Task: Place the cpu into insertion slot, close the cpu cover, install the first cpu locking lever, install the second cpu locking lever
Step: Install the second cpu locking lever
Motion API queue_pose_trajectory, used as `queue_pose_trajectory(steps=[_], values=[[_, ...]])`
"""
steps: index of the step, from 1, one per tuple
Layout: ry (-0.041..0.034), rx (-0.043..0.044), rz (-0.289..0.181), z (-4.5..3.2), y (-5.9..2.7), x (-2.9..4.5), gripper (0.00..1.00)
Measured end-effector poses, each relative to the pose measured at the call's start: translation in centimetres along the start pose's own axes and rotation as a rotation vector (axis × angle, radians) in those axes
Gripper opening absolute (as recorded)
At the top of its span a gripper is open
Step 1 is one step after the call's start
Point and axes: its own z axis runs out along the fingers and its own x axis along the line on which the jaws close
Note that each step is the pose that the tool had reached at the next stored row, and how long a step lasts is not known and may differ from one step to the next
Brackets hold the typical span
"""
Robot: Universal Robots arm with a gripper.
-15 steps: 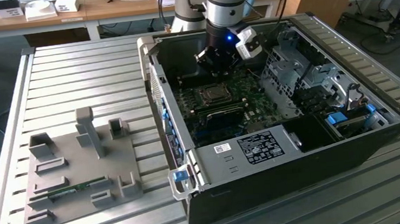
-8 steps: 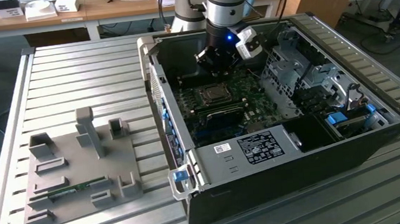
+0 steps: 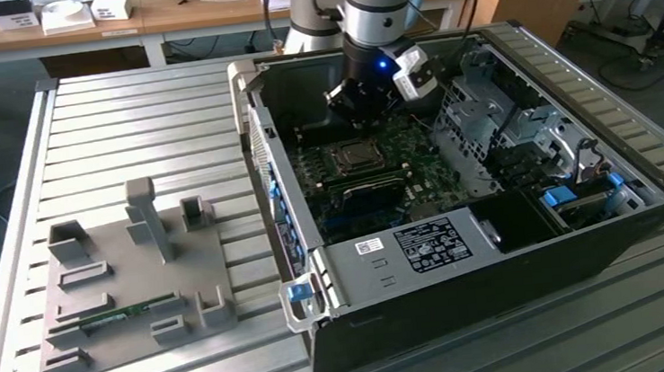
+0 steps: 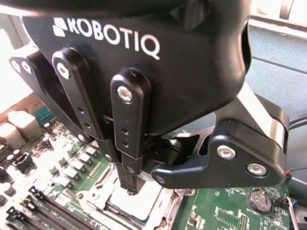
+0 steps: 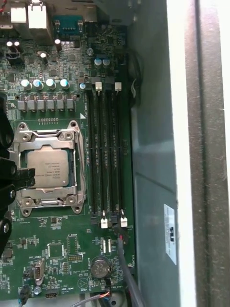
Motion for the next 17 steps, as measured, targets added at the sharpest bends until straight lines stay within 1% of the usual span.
queue_pose_trajectory(steps=[17], values=[[0.0000,-0.0001,0.000,-0.07,-1.74,-0.10,0.11]])
